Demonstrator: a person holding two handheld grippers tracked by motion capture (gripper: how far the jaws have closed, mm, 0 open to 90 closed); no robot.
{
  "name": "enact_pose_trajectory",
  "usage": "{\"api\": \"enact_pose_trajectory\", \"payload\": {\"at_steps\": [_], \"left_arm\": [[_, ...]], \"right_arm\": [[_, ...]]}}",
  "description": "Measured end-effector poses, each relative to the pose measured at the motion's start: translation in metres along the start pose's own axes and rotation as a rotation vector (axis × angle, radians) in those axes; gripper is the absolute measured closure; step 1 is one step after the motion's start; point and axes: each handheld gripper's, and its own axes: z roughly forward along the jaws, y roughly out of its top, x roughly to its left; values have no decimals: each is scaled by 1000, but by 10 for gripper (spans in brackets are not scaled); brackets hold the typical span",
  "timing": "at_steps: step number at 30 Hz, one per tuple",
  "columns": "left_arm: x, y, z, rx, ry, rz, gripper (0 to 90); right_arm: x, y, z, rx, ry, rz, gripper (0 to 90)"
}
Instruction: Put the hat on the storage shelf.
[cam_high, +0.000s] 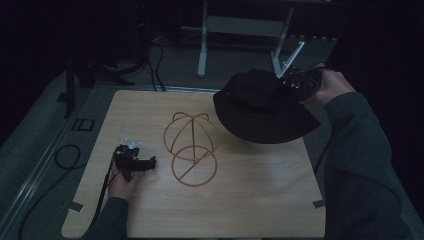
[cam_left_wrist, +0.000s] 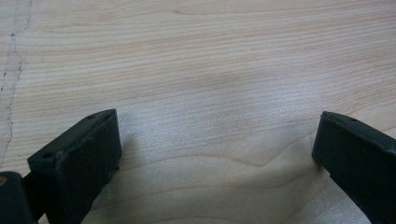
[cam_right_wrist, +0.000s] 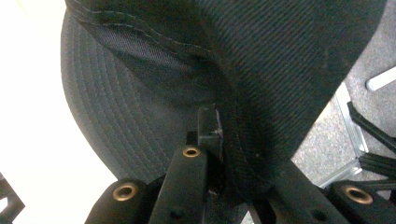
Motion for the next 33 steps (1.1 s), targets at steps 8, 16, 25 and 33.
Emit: {"api": "enact_pose_trajectory", "payload": {"at_steps": [8, 16, 25, 33], "left_arm": [[0, 0, 0, 0, 0, 1, 15], [0, 0, 0, -2, 0, -1, 15], [0, 0, 0, -2, 1, 0, 15], [0, 0, 0, -2, 0, 0, 15]], "right_arm": [[-1, 2, -13, -59, 13, 6, 878], [-1, 3, -22, -99, 26, 2, 878], [0, 9, -33, -146, 42, -13, 879], [3, 13, -42, -172, 48, -26, 878]]}}
